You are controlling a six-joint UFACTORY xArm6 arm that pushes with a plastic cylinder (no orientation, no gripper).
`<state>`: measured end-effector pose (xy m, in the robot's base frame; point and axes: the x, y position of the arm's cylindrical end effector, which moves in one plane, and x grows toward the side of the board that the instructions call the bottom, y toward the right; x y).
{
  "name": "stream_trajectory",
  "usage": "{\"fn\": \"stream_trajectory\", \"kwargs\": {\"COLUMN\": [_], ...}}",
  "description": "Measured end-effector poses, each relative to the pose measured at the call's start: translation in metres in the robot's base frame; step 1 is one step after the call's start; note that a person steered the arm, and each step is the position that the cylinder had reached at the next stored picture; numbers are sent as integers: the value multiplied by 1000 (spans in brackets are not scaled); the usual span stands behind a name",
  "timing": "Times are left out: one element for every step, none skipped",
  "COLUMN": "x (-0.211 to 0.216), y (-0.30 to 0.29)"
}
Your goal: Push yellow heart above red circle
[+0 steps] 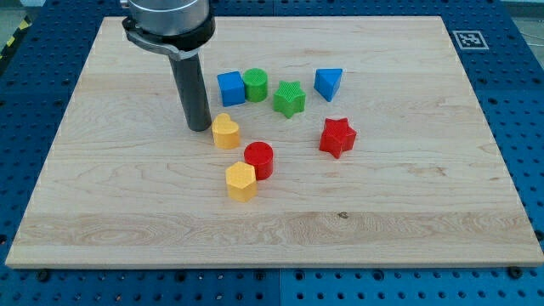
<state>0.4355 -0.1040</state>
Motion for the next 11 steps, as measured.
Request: {"fn": "stream_trajectory", "kwargs": {"x": [5, 9, 11, 12, 12, 12, 10, 4, 0, -1, -4], "y": [6, 11, 14, 20, 26, 33, 44, 45, 45, 45, 45]}}
